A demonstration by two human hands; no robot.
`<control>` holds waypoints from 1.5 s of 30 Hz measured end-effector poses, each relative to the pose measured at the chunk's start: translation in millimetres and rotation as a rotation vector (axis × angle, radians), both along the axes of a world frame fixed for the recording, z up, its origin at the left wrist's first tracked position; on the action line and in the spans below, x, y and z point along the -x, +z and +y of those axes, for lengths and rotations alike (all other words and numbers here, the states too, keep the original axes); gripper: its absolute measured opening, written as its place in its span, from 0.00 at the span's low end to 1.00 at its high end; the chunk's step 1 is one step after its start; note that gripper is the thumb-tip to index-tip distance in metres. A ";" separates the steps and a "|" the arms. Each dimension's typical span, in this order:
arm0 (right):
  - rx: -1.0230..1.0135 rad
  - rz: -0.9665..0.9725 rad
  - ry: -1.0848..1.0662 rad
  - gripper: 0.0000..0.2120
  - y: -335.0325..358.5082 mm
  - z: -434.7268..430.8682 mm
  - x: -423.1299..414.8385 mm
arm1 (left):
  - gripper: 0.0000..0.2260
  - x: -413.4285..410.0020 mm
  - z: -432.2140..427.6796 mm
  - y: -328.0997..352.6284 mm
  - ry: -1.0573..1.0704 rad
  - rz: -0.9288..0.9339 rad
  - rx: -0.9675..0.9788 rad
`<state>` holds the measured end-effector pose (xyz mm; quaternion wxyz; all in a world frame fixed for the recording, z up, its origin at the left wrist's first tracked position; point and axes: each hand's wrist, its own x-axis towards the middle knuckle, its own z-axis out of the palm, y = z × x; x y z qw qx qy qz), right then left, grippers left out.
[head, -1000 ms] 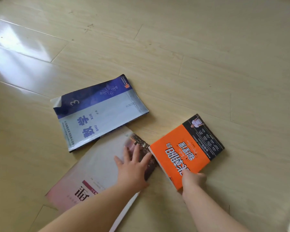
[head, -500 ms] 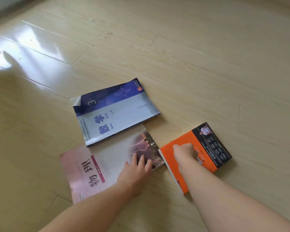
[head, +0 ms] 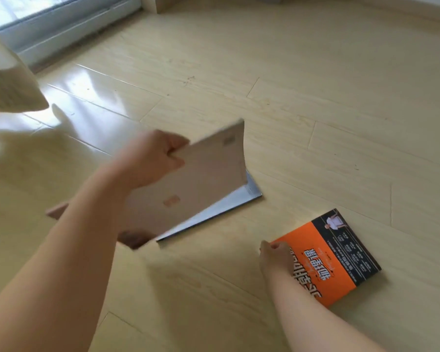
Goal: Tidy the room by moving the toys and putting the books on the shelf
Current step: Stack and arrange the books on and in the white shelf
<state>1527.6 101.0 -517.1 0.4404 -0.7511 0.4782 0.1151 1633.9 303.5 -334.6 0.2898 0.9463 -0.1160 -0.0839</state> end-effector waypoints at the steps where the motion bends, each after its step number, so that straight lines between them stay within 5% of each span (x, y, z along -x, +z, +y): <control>1: 0.003 -0.007 0.013 0.06 -1.1 0.5 -0.5 | 0.13 -1.8 -2.0 8.0 0.044 -0.145 -0.014; 4: 0.030 -0.018 0.020 0.08 -0.9 0.6 -1.8 | 0.16 -3.9 -16.7 6.6 0.146 -0.648 0.013; 6: 0.059 -0.024 0.041 0.10 -0.2 1.1 -2.1 | 0.15 -10.9 -28.7 -20.5 0.161 -0.777 0.116; 8: 0.072 -0.014 0.067 0.11 0.4 1.2 -1.6 | 0.15 -17.1 -37.2 -68.6 0.139 -0.695 0.168; 10: 0.081 0.007 0.082 0.10 1.4 -1.4 -0.1 | 0.18 -13.7 -44.5 -120.7 0.005 -0.322 0.087; 12: 0.112 0.018 0.084 0.11 0.6 -8.5 1.4 | 0.23 -1.1 -44.6 -165.0 -0.126 0.135 -0.241; 14: 0.142 0.052 0.090 0.13 1.9 -16.2 5.8 | 0.30 12.2 -39.8 -187.3 -0.117 0.368 -0.465; 18: 0.191 0.095 0.104 0.14 0.9 -30.3 15.0 | 0.34 9.8 -37.3 -194.3 -0.062 0.213 -0.688; 25: 0.267 0.144 0.160 0.14 -2.3 -35.2 19.8 | 0.21 -2.5 -55.3 -199.2 -0.262 0.112 -0.927; 32: 0.340 0.262 0.046 0.19 4.4 -54.5 35.0 | 0.11 3.1 -43.8 -163.4 -0.463 0.158 -0.836; 38: 0.168 0.239 -0.394 0.32 0.0 -66.0 47.6 | 0.19 17.7 -45.5 -132.9 -0.449 0.635 -0.589; 42: -0.054 0.103 -0.687 0.30 -1.6 -63.0 56.8 | 0.23 39.7 -97.7 -149.9 -0.390 0.396 -0.211; 45: -0.279 -0.029 -0.940 0.26 4.7 -65.1 60.5 | 0.30 56.9 -130.1 -168.3 -0.466 0.431 -0.220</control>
